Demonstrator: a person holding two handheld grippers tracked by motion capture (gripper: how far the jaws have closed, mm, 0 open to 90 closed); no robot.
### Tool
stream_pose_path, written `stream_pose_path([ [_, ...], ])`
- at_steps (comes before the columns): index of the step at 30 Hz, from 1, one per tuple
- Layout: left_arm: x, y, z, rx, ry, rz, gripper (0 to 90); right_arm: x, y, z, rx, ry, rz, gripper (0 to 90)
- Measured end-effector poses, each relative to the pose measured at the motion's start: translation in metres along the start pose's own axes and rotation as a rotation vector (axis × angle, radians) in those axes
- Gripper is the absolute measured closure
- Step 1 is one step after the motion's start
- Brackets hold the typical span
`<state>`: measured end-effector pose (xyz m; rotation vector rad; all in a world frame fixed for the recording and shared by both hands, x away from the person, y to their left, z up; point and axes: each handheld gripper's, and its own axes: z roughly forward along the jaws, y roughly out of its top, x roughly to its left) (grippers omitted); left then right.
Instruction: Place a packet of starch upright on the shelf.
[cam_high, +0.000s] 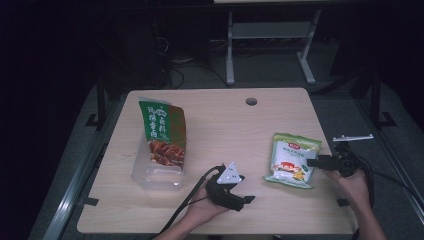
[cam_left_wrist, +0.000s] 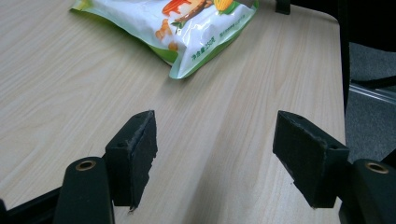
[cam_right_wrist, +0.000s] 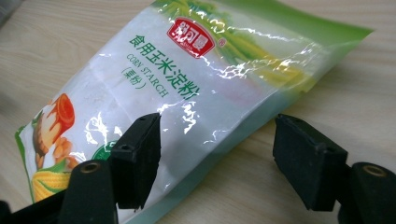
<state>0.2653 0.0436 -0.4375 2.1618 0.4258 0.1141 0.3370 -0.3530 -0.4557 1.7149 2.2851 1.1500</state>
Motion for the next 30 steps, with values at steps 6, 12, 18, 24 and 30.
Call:
stream_pose_path([
  [6, 0.000, 0.000, 0.002, 0.004, 0.000, -0.004, 29.9, -0.005, -0.006, 0.002, -0.035, 0.083, 0.062, 46.1],
  [12, 0.001, 0.001, 0.004, 0.001, 0.000, -0.016, 29.9, 0.000, -0.007, 0.001, -0.042, 0.122, 0.039, 69.9],
  [18, 0.003, 0.002, 0.003, -0.004, 0.005, -0.023, 30.0, 0.012, -0.009, 0.003, -0.022, 0.139, -0.022, 88.4],
  [24, 0.004, 0.002, 0.004, -0.001, 0.007, -0.023, 30.1, 0.010, -0.006, 0.004, -0.007, 0.141, 0.002, 67.3],
  [30, 0.006, 0.002, 0.005, -0.008, -0.006, -0.040, 30.0, 0.000, -0.002, 0.012, -0.011, 0.152, 0.083, 63.5],
])
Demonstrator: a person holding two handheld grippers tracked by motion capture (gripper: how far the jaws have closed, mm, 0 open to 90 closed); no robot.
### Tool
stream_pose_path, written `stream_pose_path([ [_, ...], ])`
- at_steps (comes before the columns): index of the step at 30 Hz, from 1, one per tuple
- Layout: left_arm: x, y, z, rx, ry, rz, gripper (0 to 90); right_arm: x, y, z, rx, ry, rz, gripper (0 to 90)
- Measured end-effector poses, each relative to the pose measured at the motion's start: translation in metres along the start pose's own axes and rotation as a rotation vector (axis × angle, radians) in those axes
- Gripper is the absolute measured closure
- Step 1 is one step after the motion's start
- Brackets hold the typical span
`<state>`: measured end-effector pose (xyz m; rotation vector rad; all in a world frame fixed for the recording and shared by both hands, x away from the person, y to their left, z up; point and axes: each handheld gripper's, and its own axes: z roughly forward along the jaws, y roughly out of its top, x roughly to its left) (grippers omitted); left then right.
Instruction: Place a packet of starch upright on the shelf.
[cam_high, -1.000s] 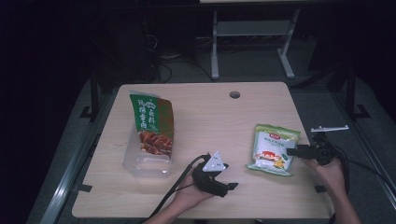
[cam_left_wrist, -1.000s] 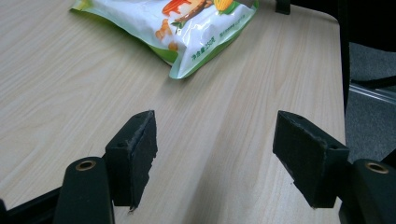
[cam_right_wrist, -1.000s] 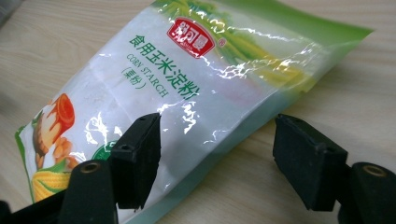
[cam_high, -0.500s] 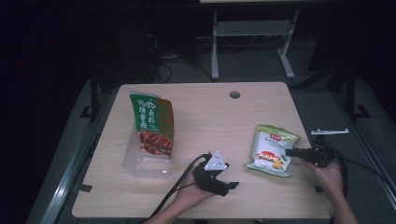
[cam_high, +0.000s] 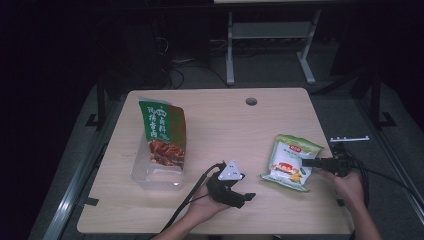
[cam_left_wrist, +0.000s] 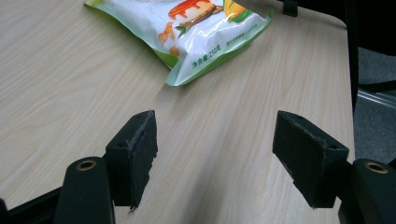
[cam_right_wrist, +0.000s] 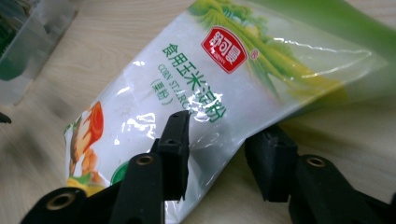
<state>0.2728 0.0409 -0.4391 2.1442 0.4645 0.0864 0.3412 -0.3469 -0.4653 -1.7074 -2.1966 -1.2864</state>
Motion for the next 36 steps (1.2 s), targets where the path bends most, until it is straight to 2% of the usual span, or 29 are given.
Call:
stream_pose_path([
  [3, 0.000, 0.001, 0.001, -0.006, -0.014, -0.008, 29.8, 0.001, 0.000, 0.004, -0.007, 0.038, 0.010, 80.5],
  [4, -0.001, 0.001, 0.001, -0.004, -0.016, -0.008, 29.8, 0.004, 0.000, 0.005, -0.008, 0.039, -0.006, 85.2],
  [6, -0.001, 0.002, 0.002, -0.005, -0.016, -0.008, 29.8, 0.011, 0.002, 0.006, -0.001, 0.015, -0.039, 88.1],
  [9, 0.001, 0.002, 0.001, -0.011, -0.017, -0.017, 29.7, 0.020, 0.003, 0.003, 0.004, -0.014, -0.095, 89.0],
  [11, 0.003, 0.003, 0.001, -0.010, -0.016, -0.020, 29.6, 0.027, 0.003, 0.001, -0.007, -0.016, -0.111, 89.2],
  [18, 0.006, 0.007, 0.004, -0.022, -0.029, -0.053, 27.1, 0.058, 0.002, -0.015, -0.099, 0.013, -0.208, 89.5],
  [20, 0.007, 0.008, 0.006, -0.036, -0.035, -0.075, 26.6, 0.066, 0.001, -0.019, -0.118, 0.024, -0.227, 89.5],
  [21, 0.009, 0.009, 0.007, -0.033, -0.038, -0.073, 26.3, 0.070, 0.000, -0.021, -0.123, 0.029, -0.237, 89.5],
  [24, 0.012, 0.013, 0.014, -0.043, -0.055, -0.106, 26.0, 0.080, -0.002, -0.026, -0.138, 0.037, -0.271, 89.5],
  [28, 0.013, 0.022, 0.024, -0.055, -0.074, -0.115, 25.9, 0.091, -0.006, -0.032, -0.168, 0.064, -0.327, 89.6],
  [33, 0.021, 0.029, 0.034, -0.079, -0.102, -0.174, 26.2, 0.106, -0.011, -0.038, -0.189, 0.101, -0.399, 89.5],
  [36, 0.028, 0.028, 0.036, -0.090, -0.139, -0.205, 31.1, 0.112, -0.014, -0.040, -0.190, 0.119, -0.434, 89.5],
])
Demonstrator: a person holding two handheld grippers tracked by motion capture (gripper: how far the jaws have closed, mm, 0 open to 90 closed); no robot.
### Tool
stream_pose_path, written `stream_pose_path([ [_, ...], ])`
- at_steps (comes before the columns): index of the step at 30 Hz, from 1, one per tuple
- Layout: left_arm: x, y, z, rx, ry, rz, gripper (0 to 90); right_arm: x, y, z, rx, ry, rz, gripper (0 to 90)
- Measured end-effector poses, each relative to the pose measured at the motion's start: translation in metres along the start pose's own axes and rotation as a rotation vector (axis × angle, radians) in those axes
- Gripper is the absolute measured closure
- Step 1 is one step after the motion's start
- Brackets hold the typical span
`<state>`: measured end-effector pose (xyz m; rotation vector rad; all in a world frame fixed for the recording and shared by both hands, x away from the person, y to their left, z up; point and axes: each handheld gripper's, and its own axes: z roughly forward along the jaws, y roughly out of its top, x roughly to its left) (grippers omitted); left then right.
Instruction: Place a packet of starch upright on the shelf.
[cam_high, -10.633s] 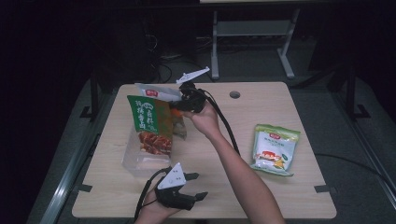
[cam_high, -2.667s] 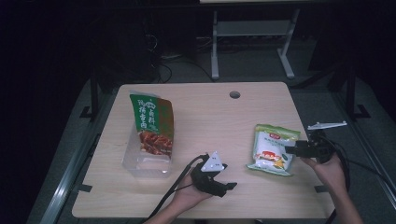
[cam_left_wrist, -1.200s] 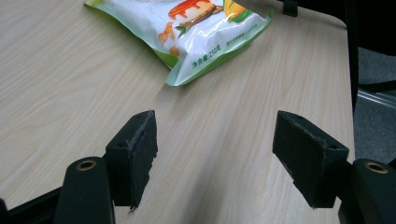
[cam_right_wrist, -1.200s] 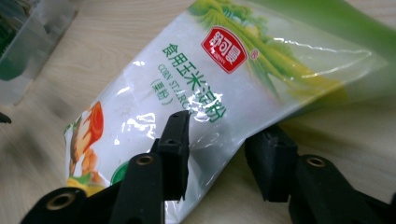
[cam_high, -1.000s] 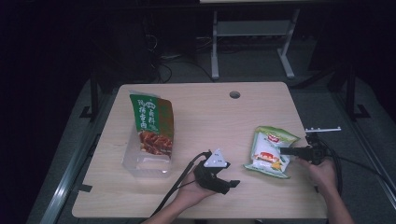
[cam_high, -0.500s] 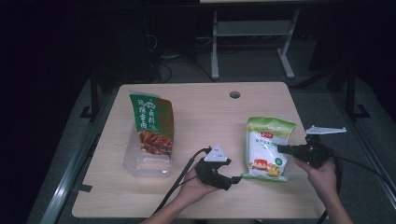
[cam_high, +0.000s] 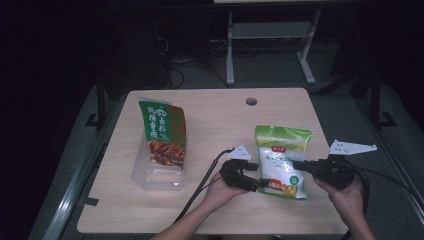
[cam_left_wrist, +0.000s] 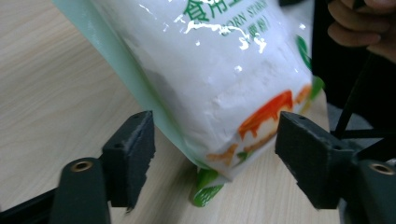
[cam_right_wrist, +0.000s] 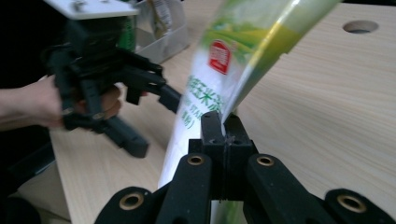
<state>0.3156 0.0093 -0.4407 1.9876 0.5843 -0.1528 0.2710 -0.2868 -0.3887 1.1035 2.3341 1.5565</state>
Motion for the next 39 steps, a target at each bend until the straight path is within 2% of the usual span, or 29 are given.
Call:
stream_pose_path([
  [3, 0.007, 0.001, 0.000, -0.020, -0.051, -0.029, 40.8, 0.004, -0.001, 0.000, -0.009, 0.019, -0.022, 89.5],
  [4, 0.009, 0.001, 0.000, -0.021, -0.055, -0.036, 42.2, 0.004, -0.001, 0.000, -0.012, 0.038, -0.027, 89.5],
  [6, 0.012, 0.001, 0.000, -0.023, -0.071, -0.052, 43.8, 0.006, 0.000, -0.001, -0.008, 0.042, -0.051, 89.5],
  [7, 0.012, 0.001, -0.001, -0.020, -0.071, -0.047, 43.6, 0.007, 0.000, -0.001, -0.006, 0.043, -0.058, 89.5],
  [10, 0.009, 0.000, -0.005, -0.020, -0.031, -0.032, 36.4, 0.007, 0.001, -0.001, -0.004, 0.044, -0.068, 89.5],
  [13, 0.008, -0.001, -0.007, 0.001, 0.005, -0.016, 31.4, 0.005, 0.000, -0.002, -0.010, 0.053, -0.062, 89.5],
  [15, 0.010, -0.001, -0.007, -0.011, 0.023, -0.020, 28.3, 0.007, 0.000, -0.002, -0.015, 0.065, -0.071, 89.5],
  [16, 0.011, -0.001, -0.006, -0.012, 0.017, -0.020, 25.2, 0.008, 0.000, -0.001, -0.016, 0.068, -0.077, 89.5],
  [18, 0.011, -0.001, -0.005, -0.020, -0.005, -0.024, 25.3, 0.010, 0.002, 0.000, -0.018, 0.075, -0.087, 89.5],
  [19, 0.011, -0.001, -0.005, -0.027, -0.032, -0.022, 28.7, 0.011, 0.002, 0.001, -0.020, 0.078, -0.087, 89.5],
  [20, 0.010, -0.001, -0.005, -0.041, -0.063, -0.021, 36.8, 0.011, 0.003, 0.002, -0.021, 0.081, -0.087, 89.5],
  [22, 0.007, 0.000, -0.005, -0.057, -0.071, -0.008, 49.2, 0.012, 0.004, 0.004, -0.022, 0.082, -0.091, 89.5],
  [24, 0.004, 0.001, -0.008, -0.059, -0.050, 0.008, 57.3, 0.013, 0.006, 0.006, -0.027, 0.089, -0.090, 89.5],
  [27, -0.003, 0.000, -0.013, -0.082, 0.000, 0.057, 68.1, 0.015, 0.007, 0.009, -0.031, 0.099, -0.101, 89.6],
  [29, -0.005, -0.001, -0.017, -0.094, 0.023, 0.067, 73.1, 0.016, 0.009, 0.013, -0.039, 0.101, -0.102, 89.6],
  [34, -0.007, -0.002, -0.031, -0.112, 0.066, 0.067, 77.4, 0.020, 0.013, 0.022, -0.055, 0.115, -0.108, 89.5],
  [39, -0.009, -0.003, -0.052, -0.104, 0.128, 0.104, 78.7, 0.026, 0.018, 0.036, -0.062, 0.137, -0.124, 89.4],
])
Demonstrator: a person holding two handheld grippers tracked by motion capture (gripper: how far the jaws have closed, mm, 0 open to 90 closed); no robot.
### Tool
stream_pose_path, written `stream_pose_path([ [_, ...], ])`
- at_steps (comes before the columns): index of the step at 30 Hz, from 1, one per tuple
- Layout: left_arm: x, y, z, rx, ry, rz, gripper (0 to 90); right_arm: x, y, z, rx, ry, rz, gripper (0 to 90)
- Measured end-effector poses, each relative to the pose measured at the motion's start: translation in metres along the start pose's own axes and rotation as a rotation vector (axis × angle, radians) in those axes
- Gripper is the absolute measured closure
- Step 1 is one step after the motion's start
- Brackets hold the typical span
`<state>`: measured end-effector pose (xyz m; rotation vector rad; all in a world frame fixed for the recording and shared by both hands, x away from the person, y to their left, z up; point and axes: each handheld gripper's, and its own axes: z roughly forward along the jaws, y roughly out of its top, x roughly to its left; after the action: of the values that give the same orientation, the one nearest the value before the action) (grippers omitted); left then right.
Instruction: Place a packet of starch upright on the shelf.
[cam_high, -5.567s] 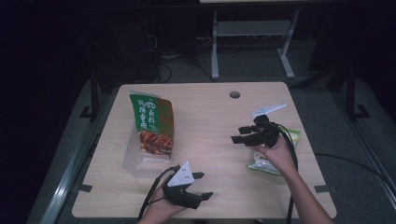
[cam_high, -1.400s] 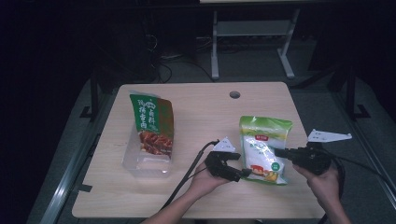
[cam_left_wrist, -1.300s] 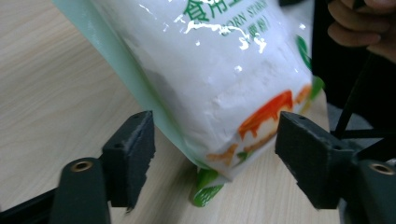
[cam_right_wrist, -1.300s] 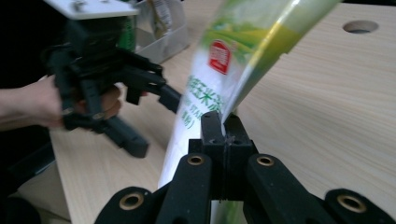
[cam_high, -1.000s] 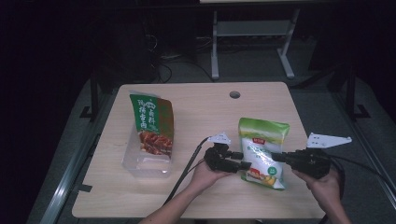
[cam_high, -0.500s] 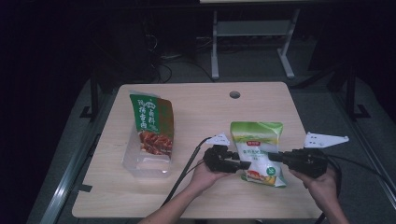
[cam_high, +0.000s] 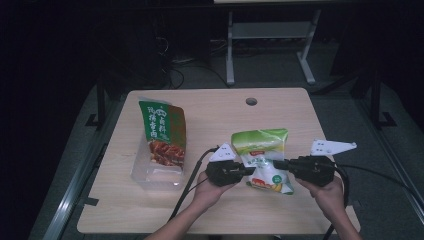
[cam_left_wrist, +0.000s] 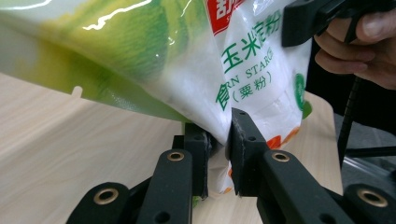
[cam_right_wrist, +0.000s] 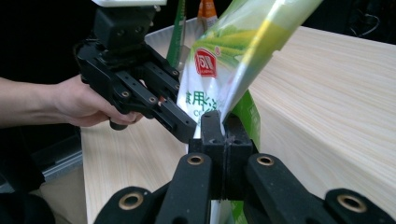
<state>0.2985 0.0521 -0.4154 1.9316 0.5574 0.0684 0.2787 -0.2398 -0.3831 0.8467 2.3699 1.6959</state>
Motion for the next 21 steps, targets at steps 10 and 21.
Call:
stream_pose_path([
  [10, 0.000, -0.010, -0.016, 0.078, 0.094, 0.113, 79.4, 0.007, -0.002, 0.030, 0.123, 0.001, -0.046, 87.0],
  [21, -0.008, -0.011, -0.011, 0.097, 0.098, 0.161, 80.0, 0.002, -0.002, 0.027, 0.198, -0.005, -0.028, 67.9],
])
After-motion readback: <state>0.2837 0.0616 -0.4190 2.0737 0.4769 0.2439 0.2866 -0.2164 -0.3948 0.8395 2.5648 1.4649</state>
